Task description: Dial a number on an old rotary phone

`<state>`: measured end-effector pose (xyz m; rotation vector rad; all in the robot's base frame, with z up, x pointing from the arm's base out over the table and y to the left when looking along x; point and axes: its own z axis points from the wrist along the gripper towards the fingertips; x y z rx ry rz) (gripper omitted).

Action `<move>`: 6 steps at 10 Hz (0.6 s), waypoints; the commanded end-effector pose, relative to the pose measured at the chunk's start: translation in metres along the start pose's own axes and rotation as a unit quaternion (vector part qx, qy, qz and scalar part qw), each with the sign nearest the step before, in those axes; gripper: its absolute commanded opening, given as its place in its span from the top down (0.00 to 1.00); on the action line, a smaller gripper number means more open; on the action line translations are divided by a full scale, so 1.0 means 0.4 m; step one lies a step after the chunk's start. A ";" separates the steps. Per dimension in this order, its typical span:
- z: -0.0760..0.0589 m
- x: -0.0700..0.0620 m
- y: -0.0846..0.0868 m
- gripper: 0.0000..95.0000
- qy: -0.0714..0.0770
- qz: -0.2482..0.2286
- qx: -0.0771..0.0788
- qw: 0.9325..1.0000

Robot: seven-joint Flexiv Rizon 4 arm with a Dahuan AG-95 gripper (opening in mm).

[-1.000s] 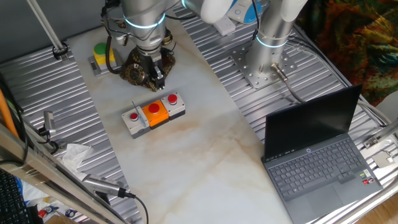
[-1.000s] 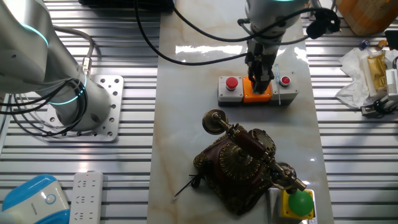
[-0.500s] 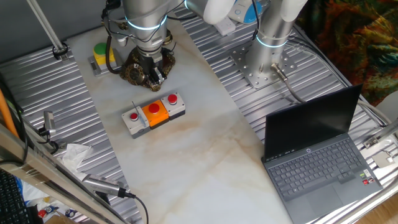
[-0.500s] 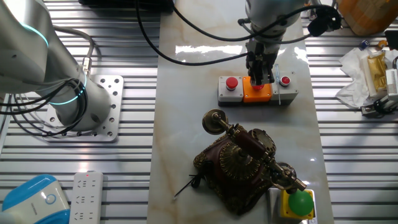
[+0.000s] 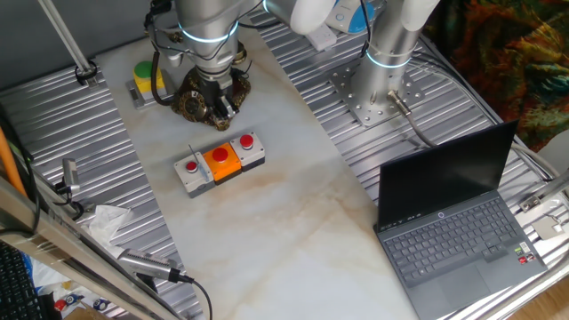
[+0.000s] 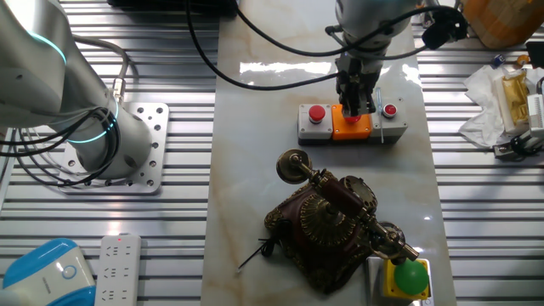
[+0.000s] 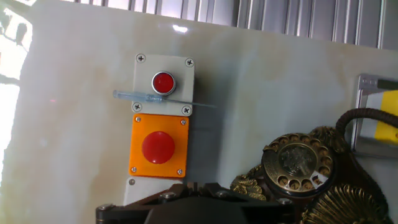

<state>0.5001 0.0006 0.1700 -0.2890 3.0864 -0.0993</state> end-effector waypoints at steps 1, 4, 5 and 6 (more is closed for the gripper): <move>0.001 -0.003 0.003 1.00 -0.002 -0.004 0.001 1.000; 0.004 -0.011 0.009 1.00 -0.002 -0.006 0.001 1.000; 0.004 -0.014 0.009 1.00 -0.003 -0.004 0.001 1.000; 0.005 -0.017 0.008 1.00 -0.003 -0.005 0.001 1.000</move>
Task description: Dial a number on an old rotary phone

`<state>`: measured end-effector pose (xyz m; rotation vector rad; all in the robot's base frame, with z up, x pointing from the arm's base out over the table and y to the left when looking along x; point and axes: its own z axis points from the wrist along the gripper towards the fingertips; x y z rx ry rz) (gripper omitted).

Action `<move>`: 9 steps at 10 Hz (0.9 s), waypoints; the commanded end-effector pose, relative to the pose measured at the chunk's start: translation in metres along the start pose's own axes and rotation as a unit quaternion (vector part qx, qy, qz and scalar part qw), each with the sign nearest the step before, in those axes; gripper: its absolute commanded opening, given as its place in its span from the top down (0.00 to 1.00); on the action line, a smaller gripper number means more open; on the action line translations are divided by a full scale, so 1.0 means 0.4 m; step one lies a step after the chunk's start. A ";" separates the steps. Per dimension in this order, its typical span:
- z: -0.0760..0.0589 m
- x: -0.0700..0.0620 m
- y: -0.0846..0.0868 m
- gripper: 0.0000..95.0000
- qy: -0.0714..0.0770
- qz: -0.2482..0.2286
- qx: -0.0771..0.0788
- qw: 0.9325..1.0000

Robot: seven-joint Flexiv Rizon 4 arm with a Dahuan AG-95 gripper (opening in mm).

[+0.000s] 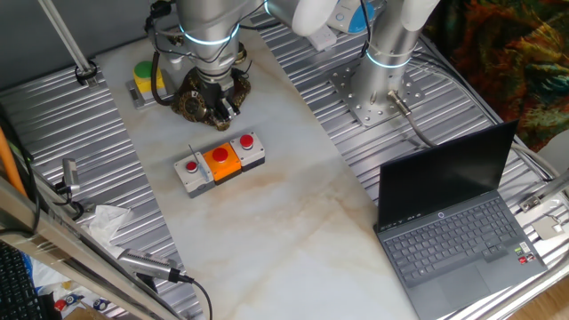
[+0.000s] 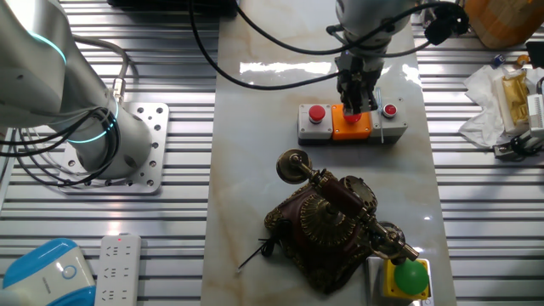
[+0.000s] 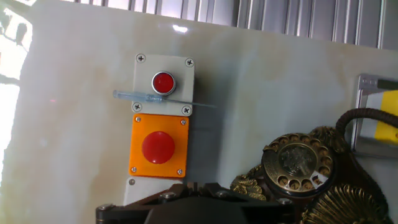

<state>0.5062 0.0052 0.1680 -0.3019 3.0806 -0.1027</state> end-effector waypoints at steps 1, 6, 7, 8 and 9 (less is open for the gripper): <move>0.003 -0.010 -0.003 1.00 -0.001 -0.002 0.000 1.000; 0.019 -0.070 0.011 1.00 -0.001 -0.008 -0.004 1.000; 0.032 -0.083 0.023 1.00 -0.002 -0.019 -0.004 1.000; 0.043 -0.091 0.031 1.00 -0.003 -0.019 -0.004 1.000; 0.055 -0.099 0.039 1.00 -0.005 -0.018 -0.005 1.000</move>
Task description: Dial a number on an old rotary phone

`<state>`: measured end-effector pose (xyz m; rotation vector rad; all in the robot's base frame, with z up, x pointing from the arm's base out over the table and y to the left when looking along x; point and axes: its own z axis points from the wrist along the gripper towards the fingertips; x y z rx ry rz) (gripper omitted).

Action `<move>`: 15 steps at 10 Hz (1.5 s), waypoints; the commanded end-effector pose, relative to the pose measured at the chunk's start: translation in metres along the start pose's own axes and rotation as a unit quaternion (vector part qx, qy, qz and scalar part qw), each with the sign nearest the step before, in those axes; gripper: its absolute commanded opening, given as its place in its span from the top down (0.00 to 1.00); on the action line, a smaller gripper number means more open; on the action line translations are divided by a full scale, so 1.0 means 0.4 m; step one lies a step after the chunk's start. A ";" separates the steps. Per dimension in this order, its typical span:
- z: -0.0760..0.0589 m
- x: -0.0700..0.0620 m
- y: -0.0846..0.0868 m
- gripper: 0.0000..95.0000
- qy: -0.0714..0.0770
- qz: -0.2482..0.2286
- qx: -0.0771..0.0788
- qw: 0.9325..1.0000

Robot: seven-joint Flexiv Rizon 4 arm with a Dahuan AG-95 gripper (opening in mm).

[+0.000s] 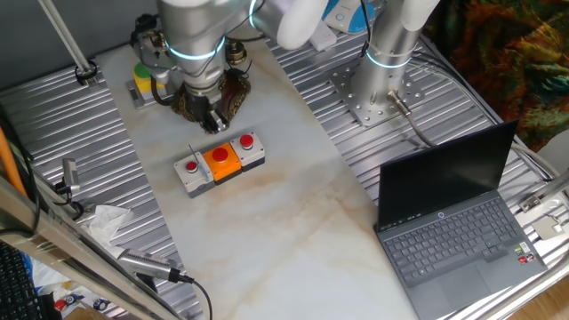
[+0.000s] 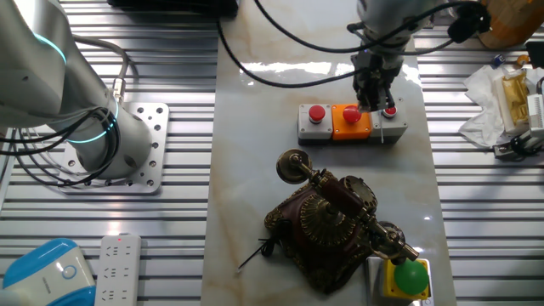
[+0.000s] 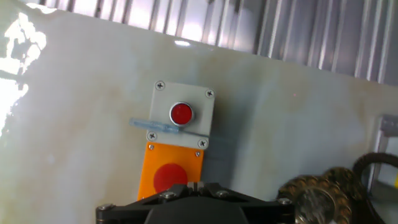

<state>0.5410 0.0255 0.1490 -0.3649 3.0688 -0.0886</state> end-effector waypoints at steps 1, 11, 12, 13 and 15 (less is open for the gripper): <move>0.020 -0.016 0.014 1.00 -0.002 0.003 0.000 1.000; 0.088 -0.132 0.078 1.00 -0.007 -0.107 0.009 0.994; 0.092 -0.135 0.087 1.00 -0.008 -0.132 0.010 0.991; 0.096 -0.138 0.101 1.00 -0.004 -0.168 0.020 0.986; 0.099 -0.140 0.117 1.00 0.006 -0.207 0.040 0.977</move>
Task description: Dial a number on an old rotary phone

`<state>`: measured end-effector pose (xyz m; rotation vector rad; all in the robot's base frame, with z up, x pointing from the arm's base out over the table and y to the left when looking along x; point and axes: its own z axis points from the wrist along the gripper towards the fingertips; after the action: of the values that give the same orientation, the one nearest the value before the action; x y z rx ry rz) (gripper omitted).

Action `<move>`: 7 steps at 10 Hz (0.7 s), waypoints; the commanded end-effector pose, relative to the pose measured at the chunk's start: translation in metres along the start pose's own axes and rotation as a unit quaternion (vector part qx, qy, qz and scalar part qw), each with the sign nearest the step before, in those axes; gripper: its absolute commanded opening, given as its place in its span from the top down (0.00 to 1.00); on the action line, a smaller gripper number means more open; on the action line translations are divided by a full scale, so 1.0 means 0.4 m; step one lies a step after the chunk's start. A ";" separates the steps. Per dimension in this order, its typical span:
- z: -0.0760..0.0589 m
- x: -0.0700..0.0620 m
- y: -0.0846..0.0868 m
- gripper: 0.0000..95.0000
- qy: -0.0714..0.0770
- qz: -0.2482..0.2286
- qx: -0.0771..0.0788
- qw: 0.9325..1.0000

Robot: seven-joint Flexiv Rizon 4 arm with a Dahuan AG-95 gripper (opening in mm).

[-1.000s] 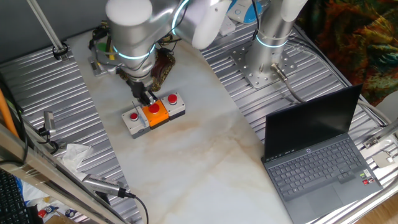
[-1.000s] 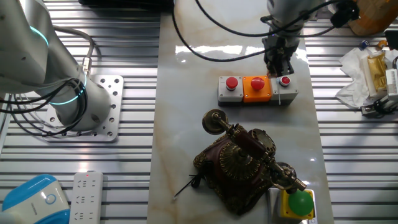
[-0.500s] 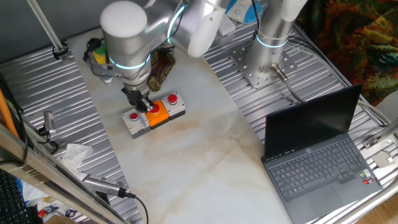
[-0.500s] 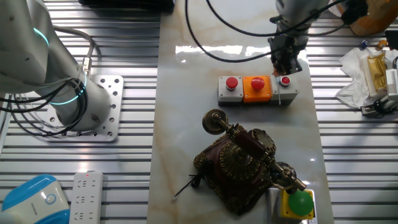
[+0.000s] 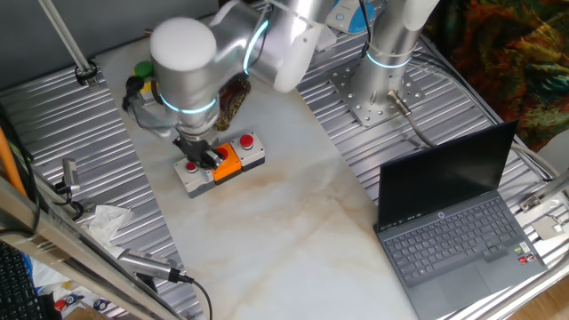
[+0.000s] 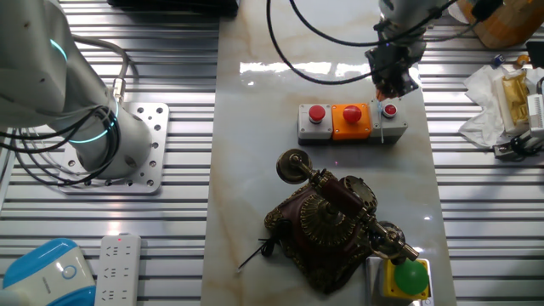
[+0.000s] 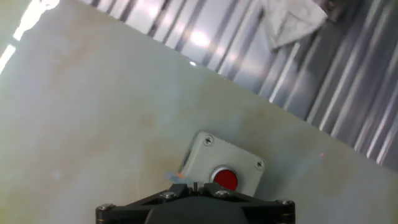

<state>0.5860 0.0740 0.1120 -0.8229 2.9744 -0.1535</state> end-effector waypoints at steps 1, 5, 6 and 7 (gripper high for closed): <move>0.006 -0.012 0.018 1.00 0.014 -0.069 0.022 0.997; 0.009 -0.012 0.019 0.80 0.018 -0.131 0.030 0.991; 0.012 -0.012 0.019 0.80 0.016 -0.152 0.035 0.988; 0.016 -0.011 0.020 0.60 0.013 -0.161 0.036 0.986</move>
<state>0.5871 0.0833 0.1049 -1.2632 2.8346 -0.2764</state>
